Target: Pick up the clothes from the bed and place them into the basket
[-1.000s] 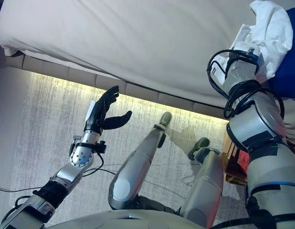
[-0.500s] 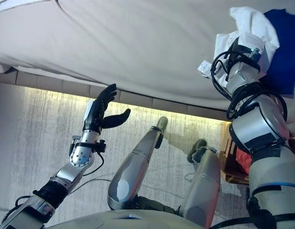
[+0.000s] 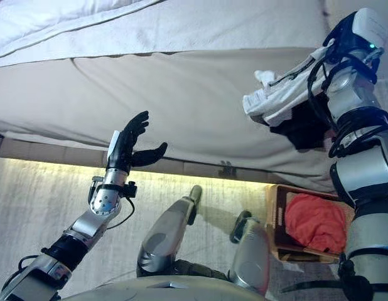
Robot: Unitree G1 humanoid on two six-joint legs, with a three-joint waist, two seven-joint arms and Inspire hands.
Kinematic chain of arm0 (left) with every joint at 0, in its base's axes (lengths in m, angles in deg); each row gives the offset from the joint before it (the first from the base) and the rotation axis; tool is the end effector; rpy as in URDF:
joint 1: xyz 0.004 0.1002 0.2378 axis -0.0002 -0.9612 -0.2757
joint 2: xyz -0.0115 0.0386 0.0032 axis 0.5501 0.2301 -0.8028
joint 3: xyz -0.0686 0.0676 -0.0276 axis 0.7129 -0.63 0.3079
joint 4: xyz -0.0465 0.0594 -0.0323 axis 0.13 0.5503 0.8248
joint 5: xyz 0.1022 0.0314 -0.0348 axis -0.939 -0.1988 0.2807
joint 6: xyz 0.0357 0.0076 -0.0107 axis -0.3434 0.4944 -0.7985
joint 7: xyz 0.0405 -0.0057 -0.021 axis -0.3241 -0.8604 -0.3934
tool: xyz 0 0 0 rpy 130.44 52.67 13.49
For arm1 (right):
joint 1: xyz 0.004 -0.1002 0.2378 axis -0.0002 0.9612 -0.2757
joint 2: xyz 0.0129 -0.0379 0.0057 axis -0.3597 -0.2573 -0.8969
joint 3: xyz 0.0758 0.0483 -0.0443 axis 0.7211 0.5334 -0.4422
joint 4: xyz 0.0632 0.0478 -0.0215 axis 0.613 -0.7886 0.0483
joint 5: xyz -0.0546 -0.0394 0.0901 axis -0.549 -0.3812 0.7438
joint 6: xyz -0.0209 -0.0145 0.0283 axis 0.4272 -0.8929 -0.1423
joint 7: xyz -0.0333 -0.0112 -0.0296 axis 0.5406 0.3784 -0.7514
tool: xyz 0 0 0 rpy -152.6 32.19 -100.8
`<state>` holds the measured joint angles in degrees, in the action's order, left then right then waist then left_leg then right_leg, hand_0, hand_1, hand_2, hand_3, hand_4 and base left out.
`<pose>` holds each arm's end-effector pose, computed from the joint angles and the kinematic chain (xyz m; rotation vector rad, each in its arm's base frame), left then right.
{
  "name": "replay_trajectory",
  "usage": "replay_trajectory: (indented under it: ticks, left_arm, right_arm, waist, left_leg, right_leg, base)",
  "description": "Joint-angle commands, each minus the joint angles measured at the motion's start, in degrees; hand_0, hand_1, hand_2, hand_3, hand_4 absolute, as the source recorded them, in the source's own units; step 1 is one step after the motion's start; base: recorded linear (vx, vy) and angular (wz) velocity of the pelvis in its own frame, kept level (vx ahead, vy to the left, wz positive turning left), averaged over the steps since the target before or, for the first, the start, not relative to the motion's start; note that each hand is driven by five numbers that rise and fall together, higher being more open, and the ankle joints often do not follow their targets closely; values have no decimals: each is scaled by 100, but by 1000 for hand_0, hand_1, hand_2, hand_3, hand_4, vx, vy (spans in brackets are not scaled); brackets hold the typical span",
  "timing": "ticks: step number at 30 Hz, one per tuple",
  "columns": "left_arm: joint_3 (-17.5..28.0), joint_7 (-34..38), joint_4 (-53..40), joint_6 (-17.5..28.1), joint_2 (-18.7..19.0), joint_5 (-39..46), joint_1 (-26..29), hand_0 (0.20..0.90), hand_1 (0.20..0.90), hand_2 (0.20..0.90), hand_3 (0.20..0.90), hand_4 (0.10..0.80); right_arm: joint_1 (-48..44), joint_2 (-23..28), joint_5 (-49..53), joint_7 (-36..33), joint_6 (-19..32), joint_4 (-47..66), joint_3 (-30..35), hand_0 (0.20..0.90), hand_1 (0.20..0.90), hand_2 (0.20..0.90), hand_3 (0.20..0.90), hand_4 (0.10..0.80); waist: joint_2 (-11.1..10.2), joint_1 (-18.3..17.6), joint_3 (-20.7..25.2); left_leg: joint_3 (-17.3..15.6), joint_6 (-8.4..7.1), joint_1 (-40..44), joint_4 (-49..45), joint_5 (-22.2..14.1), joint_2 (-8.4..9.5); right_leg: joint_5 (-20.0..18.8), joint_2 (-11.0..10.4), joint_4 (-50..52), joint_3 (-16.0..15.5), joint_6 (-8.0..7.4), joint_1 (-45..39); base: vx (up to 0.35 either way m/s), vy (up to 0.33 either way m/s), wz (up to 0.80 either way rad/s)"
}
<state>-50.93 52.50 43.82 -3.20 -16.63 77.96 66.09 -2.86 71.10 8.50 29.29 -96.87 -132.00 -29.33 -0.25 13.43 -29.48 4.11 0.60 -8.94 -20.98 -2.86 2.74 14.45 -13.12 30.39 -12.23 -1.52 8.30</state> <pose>0.2316 0.1901 0.0334 0.3125 -0.1197 0.0481 0.3536 -0.2983 0.2572 -1.1345 -0.0663 -0.6728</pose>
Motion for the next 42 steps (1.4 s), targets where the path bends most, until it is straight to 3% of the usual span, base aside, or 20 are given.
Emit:
replay_trajectory:
  ticks: [1, 7, 15, 26, 34, 40, 42]
  left_arm:
    - [143, -9, 41, 309, 10, -11, -197, 900, 900, 900, 900, 800]
    - [-63, -255, 487, 389, -68, 32, -290, 900, 900, 900, 900, 800]
    - [-187, -325, 965, 493, -224, 364, -248, 900, 900, 900, 900, 800]
    - [-228, -539, 1424, 635, -262, 301, -203, 900, 900, 900, 900, 800]
    - [-322, -701, 1587, 617, -281, 294, 8, 900, 900, 900, 900, 800]
    - [-296, -846, 1738, 570, -437, 212, 163, 900, 900, 900, 900, 800]
    - [-280, -895, 1780, 567, -477, 182, 186, 900, 900, 900, 900, 800]
  right_arm:
    - [-566, 866, 10, -405, 556, 347, -434, 300, 300, 300, 200, 100]
    - [-854, 1399, 194, -529, 726, 673, -538, 300, 300, 300, 200, 100]
    - [-1655, 2086, 486, -771, 617, 732, -1002, 300, 300, 300, 200, 100]
    - [-2429, 2670, 1271, -720, 557, 746, -1398, 300, 300, 300, 200, 100]
    - [-2051, 2853, 1458, -251, 376, 802, -1132, 300, 300, 300, 200, 100]
    - [-1119, 2823, 1619, 490, 354, 1084, -601, 300, 300, 300, 200, 100]
    - [-481, 2773, 1663, 793, 418, 1138, -152, 300, 300, 300, 200, 100]
  waist:
    - [-279, -185, 1519]
    - [-400, -505, 2048]
    - [-457, -895, 2449]
    - [-501, -1302, 2735]
    - [-487, -1641, 2799]
    - [-473, -1837, 2769]
    - [-475, -1908, 2767]
  left_leg:
    - [-241, 49, 403, -100, -834, -206]
    - [-414, -81, 968, 853, -544, -336]
    - [-664, -260, 1389, 1967, -124, -541]
    - [-980, -337, 1648, 2550, -18, -622]
    - [-1252, -327, 1756, 2598, -99, -677]
    - [-1351, -305, 1804, 2586, -153, -707]
    - [-1394, -297, 1841, 2589, -179, -705]
  right_leg:
    - [-149, 633, -995, -399, 330, -970]
    - [-533, 801, -1857, -112, 142, -1288]
    - [-1072, 831, -2729, 286, -152, -1406]
    - [-1395, 852, -3265, 636, -329, -1394]
    - [-1527, 917, -3435, 1041, -390, -1328]
    - [-1532, 949, -3391, 1271, -391, -1246]
    - [-1545, 966, -3412, 1370, -395, -1248]
  base:
    - [119, 3, -13]
    - [36, -2, -18]
    - [-16, 14, -19]
    - [5, 20, -21]
    - [10, 21, -24]
    - [-4, 2, -24]
    - [17, -2, -19]
